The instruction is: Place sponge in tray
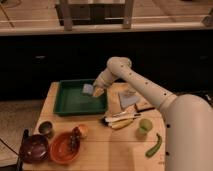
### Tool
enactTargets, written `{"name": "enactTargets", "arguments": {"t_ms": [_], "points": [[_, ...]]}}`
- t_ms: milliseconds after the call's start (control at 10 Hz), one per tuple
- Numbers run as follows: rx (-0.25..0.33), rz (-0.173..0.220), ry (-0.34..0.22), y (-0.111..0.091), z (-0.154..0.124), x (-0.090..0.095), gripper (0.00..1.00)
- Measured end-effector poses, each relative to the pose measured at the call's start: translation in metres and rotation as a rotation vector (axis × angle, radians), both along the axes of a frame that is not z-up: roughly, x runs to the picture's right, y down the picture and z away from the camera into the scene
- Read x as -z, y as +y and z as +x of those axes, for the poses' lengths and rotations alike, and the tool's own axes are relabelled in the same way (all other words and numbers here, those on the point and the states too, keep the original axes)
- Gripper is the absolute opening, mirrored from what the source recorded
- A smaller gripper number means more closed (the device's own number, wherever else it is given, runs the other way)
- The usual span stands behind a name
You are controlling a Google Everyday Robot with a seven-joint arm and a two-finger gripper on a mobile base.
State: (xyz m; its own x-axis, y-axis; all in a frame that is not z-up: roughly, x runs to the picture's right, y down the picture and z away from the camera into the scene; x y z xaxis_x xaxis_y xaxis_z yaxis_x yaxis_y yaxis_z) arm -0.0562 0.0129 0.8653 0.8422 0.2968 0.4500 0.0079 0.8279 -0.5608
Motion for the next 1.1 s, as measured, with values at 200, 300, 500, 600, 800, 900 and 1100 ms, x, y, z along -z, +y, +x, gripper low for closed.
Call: {"name": "enactTargets", "arguments": {"t_ms": [200,300,500,600,800,900,1100], "points": [[0.010,-0.004,-0.007,0.0002,-0.0020,-0.0004,0.80],[0.013,-0.003,-0.011,0.0001,-0.0029,-0.0003,0.80],[0.016,0.000,-0.017,-0.0002,-0.0033,0.0004,0.80],[0.017,0.000,-0.019,-0.0002,-0.0024,0.0008,0.80],[0.024,0.002,-0.028,0.0011,-0.0010,0.0028,0.80],[0.028,0.004,-0.032,0.0014,-0.0005,0.0041,0.80],[0.033,0.007,-0.037,0.0018,0.0007,0.0056,0.80]]}}
